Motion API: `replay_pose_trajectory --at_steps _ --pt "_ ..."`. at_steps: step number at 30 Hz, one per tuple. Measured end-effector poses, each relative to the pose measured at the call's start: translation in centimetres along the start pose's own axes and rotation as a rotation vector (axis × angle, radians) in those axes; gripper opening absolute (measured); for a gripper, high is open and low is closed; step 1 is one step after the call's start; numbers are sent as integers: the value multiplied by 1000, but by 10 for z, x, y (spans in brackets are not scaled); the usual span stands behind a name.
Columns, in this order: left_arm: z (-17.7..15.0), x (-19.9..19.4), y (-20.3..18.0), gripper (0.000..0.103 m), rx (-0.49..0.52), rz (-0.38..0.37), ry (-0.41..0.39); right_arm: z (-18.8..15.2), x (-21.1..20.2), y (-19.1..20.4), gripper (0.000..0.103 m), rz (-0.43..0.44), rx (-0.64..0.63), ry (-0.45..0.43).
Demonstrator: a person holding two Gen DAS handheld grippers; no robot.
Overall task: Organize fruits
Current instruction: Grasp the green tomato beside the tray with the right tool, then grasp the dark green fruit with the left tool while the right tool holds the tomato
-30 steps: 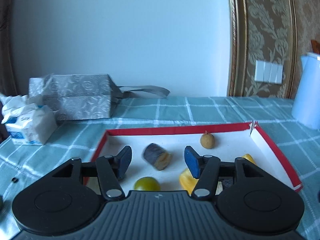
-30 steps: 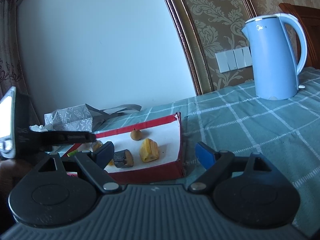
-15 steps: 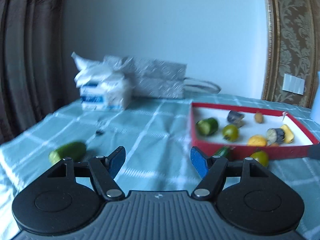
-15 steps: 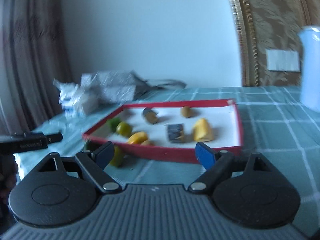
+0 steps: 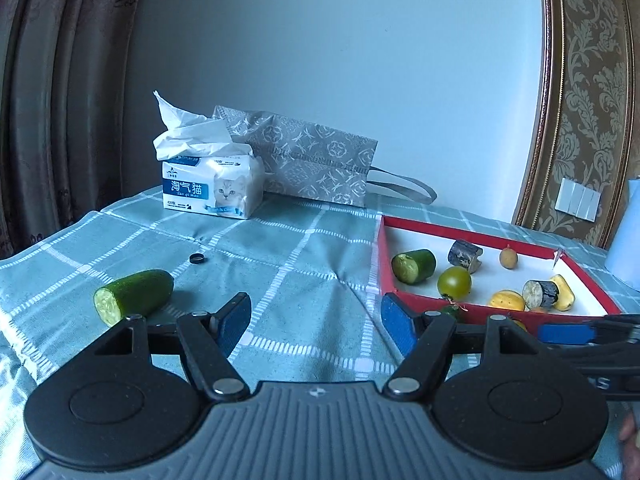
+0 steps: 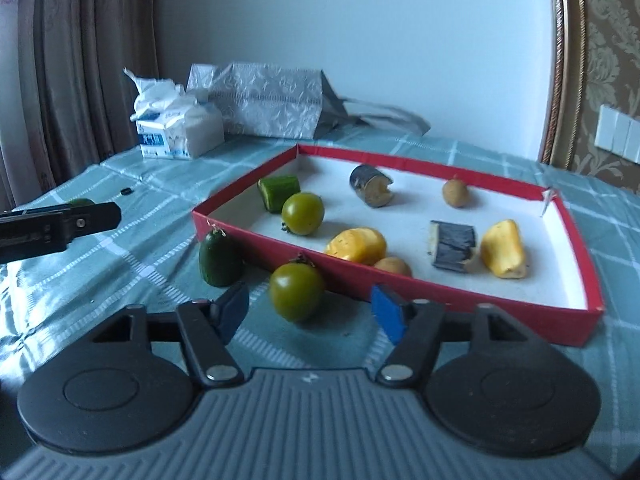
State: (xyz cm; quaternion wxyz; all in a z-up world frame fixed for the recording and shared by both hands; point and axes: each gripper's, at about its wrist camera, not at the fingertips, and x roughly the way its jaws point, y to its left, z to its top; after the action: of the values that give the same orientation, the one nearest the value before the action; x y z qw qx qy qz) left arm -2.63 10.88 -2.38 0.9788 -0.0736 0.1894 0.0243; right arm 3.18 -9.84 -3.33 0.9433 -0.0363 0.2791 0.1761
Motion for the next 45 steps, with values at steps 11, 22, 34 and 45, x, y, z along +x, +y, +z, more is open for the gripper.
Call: replay_pose_trajectory --at_steps 11,22,34,45 --pt "-1 2 -1 71 8 -5 19 7 26 8 31 -7 -7 63" --pt "-4 5 -19 71 98 -28 41 -3 -31 -8 31 -9 10 -71" --pt "-8 22 -70 72 214 -48 78 -24 -72 -74 31 -71 149 -152" --pt "-4 47 -94 73 253 -12 133 -21 -83 -80 31 -59 180 -207"
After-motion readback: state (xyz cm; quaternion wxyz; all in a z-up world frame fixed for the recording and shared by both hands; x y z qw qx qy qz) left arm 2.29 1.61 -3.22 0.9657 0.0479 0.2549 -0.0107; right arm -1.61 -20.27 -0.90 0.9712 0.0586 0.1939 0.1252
